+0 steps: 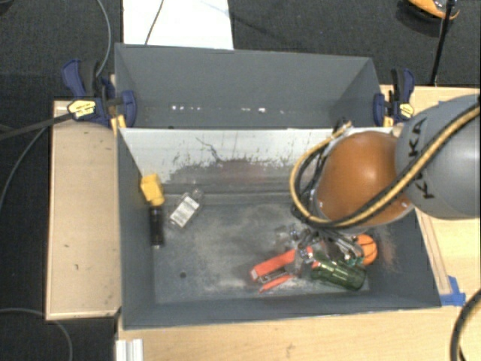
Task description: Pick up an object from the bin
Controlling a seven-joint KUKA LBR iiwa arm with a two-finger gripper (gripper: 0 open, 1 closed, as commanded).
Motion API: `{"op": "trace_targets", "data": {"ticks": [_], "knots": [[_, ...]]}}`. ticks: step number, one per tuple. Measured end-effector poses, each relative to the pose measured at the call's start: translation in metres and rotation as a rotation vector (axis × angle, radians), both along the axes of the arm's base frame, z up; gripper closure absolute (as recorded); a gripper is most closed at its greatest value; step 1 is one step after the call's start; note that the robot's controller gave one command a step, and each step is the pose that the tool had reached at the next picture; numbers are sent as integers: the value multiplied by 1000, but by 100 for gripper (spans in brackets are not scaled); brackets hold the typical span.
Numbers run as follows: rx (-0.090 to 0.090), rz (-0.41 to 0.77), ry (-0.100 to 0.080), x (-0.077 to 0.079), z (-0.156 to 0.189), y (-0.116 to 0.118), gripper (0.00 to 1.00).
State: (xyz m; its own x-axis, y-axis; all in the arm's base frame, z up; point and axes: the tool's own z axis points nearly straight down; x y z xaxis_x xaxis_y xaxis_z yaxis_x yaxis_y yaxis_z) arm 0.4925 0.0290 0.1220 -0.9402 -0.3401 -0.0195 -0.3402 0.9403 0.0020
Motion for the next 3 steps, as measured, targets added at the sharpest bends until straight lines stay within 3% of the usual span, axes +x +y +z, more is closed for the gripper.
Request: {"op": "trace_targets", "data": {"ticks": [1, 2, 3], "knots": [[1, -5, -15, 5, 37, 5, 100], [1, -19, 3, 1, 74, 3, 100], [2, -48, -8, 10, 136, 6, 100]]}}
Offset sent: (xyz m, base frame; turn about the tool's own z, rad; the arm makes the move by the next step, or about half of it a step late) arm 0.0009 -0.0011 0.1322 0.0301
